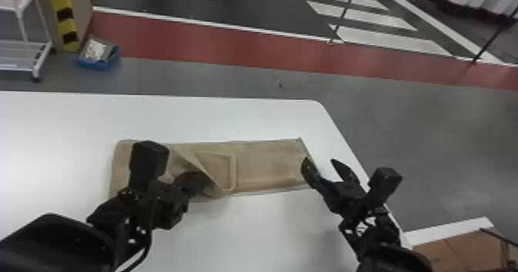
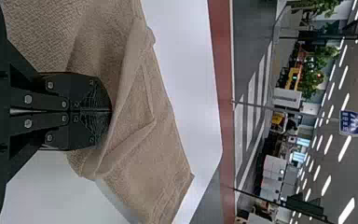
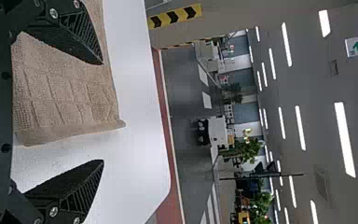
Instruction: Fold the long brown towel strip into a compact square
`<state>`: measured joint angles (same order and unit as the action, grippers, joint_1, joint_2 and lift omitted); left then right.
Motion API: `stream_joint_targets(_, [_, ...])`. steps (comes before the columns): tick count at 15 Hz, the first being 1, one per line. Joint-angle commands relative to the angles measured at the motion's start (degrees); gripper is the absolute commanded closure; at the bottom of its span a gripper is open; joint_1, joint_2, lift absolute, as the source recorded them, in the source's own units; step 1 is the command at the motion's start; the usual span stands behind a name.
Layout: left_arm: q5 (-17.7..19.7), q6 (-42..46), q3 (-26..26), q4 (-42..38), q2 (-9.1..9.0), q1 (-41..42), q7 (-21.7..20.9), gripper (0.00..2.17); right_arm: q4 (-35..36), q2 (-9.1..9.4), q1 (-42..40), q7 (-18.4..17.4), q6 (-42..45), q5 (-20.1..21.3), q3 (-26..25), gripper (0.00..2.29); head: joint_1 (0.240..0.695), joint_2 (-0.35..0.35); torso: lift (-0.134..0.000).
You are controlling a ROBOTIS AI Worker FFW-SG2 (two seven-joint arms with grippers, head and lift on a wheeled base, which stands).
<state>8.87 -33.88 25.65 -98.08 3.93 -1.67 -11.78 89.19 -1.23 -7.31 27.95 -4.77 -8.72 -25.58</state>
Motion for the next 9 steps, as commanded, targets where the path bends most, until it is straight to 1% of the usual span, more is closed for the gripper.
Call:
stream_joint_targets(1, [-0.08, 0.35, 2.47, 2.81, -1.12, -2.55, 0.88, 1.97, -0.60, 0.00, 0.19, 0.44, 0.24, -1.65, 0.01, 0.15, 0.695, -0.350, -0.124])
stream_joint_targets(3, [-0.79, 1.58, 3.70, 4.39, -2.88, -3.43, 1.05, 1.97, -0.60, 0.00, 0.19, 0.61, 0.24, -2.26, 0.09, 0.15, 0.695, -0.350, -0.124])
stream_joint_targets(4, [-0.79, 1.93, 4.58, 4.57, -3.05, -3.51, 1.41, 1.97, -0.60, 0.00, 0.19, 0.88, 0.06, -2.70, 0.09, 0.15, 0.695, -0.350, -0.124])
stream_joint_targets(6, [-0.70, 2.81, 5.29, 4.21, -3.05, -3.51, 1.49, 1.97, 0.10, 0.00, 0.19, 1.23, -1.70, -3.67, 0.18, 0.17, 0.695, -0.350, -0.124])
stream_joint_targets(7, [-0.52, 2.81, 4.67, 3.60, -2.96, -3.16, 1.49, 1.97, 1.77, 0.00, -0.07, 1.23, -4.51, -3.85, 0.36, 0.21, 0.695, -0.350, -0.124])
stream_joint_targets(9, [-0.35, 2.81, 2.74, -0.36, -2.17, -1.58, 1.49, 1.97, 6.61, 0.62, -0.87, 0.97, -11.19, -5.25, 1.32, 0.29, 0.695, -0.350, -0.124])
